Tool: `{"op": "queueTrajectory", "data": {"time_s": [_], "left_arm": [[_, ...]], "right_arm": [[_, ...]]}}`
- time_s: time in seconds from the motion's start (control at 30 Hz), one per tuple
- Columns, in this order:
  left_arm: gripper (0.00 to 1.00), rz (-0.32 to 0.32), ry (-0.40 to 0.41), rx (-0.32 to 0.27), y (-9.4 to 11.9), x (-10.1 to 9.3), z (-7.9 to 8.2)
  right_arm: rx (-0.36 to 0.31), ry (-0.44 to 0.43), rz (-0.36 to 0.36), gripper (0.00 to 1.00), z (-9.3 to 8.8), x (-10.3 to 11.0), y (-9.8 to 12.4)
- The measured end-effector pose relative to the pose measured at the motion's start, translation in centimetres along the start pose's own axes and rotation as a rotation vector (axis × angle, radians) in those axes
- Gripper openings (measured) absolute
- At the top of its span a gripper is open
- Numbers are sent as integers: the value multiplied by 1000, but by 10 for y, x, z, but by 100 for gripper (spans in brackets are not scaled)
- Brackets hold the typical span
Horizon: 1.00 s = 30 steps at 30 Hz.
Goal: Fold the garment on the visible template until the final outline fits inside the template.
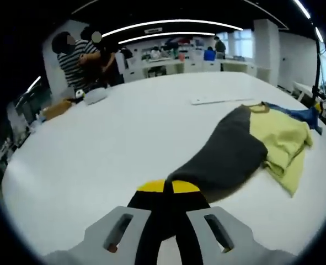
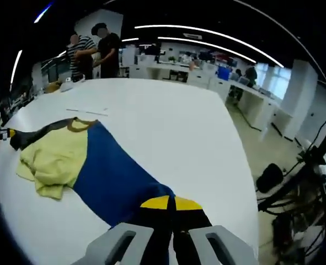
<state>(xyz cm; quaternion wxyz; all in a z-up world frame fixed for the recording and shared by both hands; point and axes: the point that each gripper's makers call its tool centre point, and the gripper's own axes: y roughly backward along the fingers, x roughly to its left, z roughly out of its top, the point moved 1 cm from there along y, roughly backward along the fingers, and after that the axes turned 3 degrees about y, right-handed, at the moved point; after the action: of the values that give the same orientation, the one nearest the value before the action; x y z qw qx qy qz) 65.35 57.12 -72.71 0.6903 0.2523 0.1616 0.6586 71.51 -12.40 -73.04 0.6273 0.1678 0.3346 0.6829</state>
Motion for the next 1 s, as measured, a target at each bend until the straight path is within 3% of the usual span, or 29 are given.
{"op": "queueTrajectory", "data": {"time_s": [0.1, 0.23, 0.4, 0.53, 0.9, 1.0], "left_arm": [[0, 22, 5, -5, -9, 10, -1], [0, 41, 29, 14, -19, 19, -5], [0, 61, -42, 59, -30, 30, -10], [0, 94, -39, 81, -34, 40, -12], [0, 125, -45, 115, -36, 46, -16], [5, 140, -31, 111, -33, 51, -15]], "right_arm": [[20, 22, -32, 0, -2, -12, -18], [46, 25, -46, 0, -11, -12, -25], [88, 49, -63, 0, -23, -10, -25], [98, 52, -72, 0, -24, -11, -24], [119, 66, -65, 0, -28, -9, -19], [116, 51, -53, 0, -28, -8, -16]]}}
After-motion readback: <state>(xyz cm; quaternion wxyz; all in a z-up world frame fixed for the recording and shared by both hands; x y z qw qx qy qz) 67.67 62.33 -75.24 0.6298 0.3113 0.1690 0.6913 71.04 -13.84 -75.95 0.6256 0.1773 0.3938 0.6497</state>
